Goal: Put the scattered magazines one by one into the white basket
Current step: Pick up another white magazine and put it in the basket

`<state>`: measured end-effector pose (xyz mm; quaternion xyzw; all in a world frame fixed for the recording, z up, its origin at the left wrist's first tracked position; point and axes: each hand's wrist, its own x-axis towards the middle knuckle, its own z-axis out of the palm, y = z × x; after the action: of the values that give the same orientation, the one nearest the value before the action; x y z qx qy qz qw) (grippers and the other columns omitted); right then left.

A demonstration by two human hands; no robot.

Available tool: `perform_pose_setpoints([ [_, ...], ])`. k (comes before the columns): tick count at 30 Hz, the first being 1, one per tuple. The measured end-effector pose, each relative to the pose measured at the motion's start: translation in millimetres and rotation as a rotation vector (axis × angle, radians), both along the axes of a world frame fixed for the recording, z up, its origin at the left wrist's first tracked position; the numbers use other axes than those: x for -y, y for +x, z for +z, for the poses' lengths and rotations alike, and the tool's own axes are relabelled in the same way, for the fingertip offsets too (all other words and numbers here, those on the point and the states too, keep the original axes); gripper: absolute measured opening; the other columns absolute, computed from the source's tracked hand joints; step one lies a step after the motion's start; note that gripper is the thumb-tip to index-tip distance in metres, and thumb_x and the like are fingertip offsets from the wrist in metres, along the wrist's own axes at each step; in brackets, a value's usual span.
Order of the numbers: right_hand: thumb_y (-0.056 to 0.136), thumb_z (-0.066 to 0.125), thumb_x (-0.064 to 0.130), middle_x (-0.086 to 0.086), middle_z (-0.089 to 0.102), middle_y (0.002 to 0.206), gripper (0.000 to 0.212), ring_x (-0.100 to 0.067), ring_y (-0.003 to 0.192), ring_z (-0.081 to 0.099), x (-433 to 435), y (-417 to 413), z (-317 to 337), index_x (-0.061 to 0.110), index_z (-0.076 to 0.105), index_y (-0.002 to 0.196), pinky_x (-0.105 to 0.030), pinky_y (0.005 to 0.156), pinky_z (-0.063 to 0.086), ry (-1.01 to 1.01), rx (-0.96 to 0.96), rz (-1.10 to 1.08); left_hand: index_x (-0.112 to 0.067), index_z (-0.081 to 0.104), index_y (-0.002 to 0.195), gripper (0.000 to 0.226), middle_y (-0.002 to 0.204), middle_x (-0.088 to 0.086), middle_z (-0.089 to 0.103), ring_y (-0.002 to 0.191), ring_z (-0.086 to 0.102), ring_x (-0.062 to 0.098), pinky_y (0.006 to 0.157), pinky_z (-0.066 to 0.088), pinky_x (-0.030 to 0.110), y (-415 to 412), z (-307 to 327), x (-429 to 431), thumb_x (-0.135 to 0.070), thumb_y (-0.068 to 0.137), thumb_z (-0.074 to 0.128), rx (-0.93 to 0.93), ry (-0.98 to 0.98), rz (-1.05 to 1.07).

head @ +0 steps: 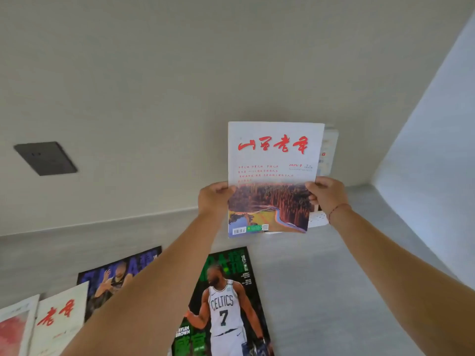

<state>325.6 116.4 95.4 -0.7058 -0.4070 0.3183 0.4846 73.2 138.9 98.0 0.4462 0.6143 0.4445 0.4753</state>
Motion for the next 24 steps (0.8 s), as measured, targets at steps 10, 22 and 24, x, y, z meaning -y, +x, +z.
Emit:
perform_pose_setpoints([
  [10, 0.086, 0.063, 0.015, -0.006, 0.063, 0.07, 0.007, -0.013, 0.053, 0.058, -60.8, 97.2, 23.3, 0.009, 0.066, 0.088, -0.021, 0.06, 0.057, 0.056, -0.005, -0.032, -0.025, 0.069, 0.073, 0.013, 0.081, -0.001, 0.072, 0.081, 0.069, 0.02, 0.08, 0.059, 0.035, 100.6, 16.4, -57.1, -0.014, 0.081, 0.071, -0.036, 0.03, 0.07],
  [22, 0.089, 0.058, 0.009, -0.013, 0.066, 0.085, 0.01, -0.02, 0.072, 0.064, -54.7, 103.0, -51.2, 0.003, 0.064, 0.095, -0.029, 0.079, 0.053, -0.086, -0.171, -0.005, -0.012, 0.072, 0.093, 0.014, 0.096, 0.008, 0.074, 0.09, 0.069, 0.028, 0.085, 0.057, 0.041, 119.4, -43.7, -49.7, -0.019, 0.082, 0.07, -0.148, -0.112, 0.161],
  [24, 0.091, 0.054, 0.011, -0.014, 0.067, 0.09, 0.018, -0.027, 0.083, 0.066, -56.1, 103.9, -54.5, 0.001, 0.063, 0.103, -0.035, 0.084, 0.055, -0.104, -0.124, -0.001, -0.012, 0.068, 0.1, 0.019, 0.099, 0.007, 0.073, 0.09, 0.068, 0.028, 0.084, 0.057, 0.042, 122.4, -44.0, -51.3, -0.018, 0.082, 0.069, -0.181, -0.093, 0.16],
])
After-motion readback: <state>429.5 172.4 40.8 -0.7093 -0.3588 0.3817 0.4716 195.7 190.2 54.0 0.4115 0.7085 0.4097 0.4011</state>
